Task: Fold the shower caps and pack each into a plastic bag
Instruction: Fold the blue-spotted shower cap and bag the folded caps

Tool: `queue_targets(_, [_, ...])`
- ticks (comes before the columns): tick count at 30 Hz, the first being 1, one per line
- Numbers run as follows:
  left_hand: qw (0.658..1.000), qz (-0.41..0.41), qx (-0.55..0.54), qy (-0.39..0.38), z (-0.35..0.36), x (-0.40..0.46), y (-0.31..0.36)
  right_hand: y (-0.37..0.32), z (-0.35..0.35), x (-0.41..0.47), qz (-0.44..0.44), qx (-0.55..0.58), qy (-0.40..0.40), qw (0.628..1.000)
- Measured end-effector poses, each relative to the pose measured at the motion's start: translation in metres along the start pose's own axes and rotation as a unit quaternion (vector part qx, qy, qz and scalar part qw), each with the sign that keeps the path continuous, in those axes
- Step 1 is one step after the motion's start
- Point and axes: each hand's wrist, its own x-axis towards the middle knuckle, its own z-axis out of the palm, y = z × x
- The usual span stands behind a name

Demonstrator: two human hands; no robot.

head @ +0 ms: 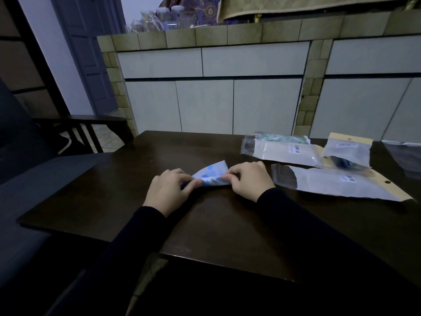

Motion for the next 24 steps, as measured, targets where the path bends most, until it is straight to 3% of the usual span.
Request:
queue_targets(7, [1.0,-0.021,0.004,-0.014,0.003,0.0079,0.0065,-0.0019,0.0019,0.0027,0.084,0.008,0.001,0.996])
queue_targets(11, [0.999,-0.027,0.016,-0.007,0.0024,0.0086,0.0079,-0.0019,0.0059,0.0002,0.072,-0.025,0.029,0.997])
queue_targets(17, [0.993,0.052,0.034,0.101,0.0071,0.0097,0.0098,0.0007,0.0067,-0.002,0.018,-0.031,0.099,0.994])
queue_targets(20, [0.994,0.058,0.02,0.09,0.0048,0.0096,0.0103,-0.0015,0.0067,-0.0028,-0.011,-0.039,0.083,0.996])
queue_targets(24, [0.996,0.033,0.055,0.059,0.0048,0.0087,0.0109,0.0045,0.0024,-0.0035,0.015,-0.035,0.044,0.998])
